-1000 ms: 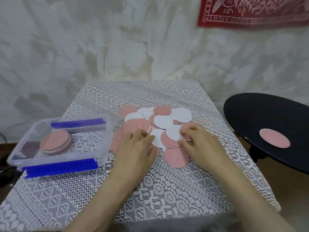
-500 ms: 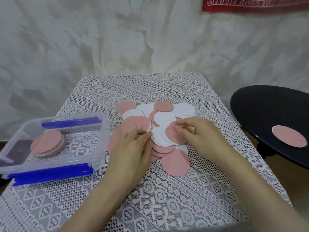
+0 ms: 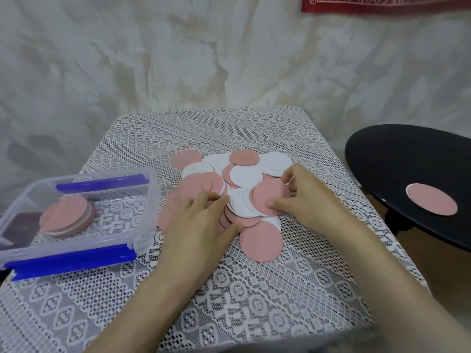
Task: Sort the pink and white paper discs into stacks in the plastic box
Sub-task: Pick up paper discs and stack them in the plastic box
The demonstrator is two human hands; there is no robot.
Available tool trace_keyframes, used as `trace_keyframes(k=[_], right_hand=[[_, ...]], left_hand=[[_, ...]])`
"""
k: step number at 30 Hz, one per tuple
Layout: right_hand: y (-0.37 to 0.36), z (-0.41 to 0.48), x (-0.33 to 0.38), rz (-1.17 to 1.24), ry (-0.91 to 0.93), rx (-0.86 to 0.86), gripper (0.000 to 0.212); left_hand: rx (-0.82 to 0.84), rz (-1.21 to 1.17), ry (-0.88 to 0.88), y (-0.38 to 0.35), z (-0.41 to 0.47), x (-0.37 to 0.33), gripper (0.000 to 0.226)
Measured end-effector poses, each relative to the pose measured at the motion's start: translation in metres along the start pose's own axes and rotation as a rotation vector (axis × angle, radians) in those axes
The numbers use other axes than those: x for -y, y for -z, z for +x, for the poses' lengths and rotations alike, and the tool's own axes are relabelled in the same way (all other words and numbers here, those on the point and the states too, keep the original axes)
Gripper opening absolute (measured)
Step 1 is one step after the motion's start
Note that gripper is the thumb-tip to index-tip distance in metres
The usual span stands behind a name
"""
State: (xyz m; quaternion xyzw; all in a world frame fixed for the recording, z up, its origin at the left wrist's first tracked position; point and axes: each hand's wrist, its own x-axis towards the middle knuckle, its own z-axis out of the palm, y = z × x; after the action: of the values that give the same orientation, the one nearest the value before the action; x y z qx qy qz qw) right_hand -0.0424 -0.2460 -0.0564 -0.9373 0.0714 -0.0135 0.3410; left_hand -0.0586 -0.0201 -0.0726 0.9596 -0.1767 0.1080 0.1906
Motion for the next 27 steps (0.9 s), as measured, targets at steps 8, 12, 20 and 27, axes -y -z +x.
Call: trace_keyframes(k=[8,12,20,27], right_hand=[[0.001,-0.008,-0.010,0.325,0.020,-0.044,0.011],[0.001,-0.013,-0.001,0.470,0.085,0.063,0.004],[-0.017,-0.023,0.021,0.570,0.113,0.270,0.010],[-0.004,-0.010,0.007,0.075,0.113,0.001,0.025]], left_hand=[[-0.032,-0.040,0.027,-0.003,0.004,-0.014,0.061],[-0.050,-0.210,0.013,-0.001,-0.001,-0.017,0.059],[-0.013,-0.488,0.109,0.002,-0.004,-0.010,0.016],[0.025,-0.484,0.121,0.008,-0.005,0.000,0.016]])
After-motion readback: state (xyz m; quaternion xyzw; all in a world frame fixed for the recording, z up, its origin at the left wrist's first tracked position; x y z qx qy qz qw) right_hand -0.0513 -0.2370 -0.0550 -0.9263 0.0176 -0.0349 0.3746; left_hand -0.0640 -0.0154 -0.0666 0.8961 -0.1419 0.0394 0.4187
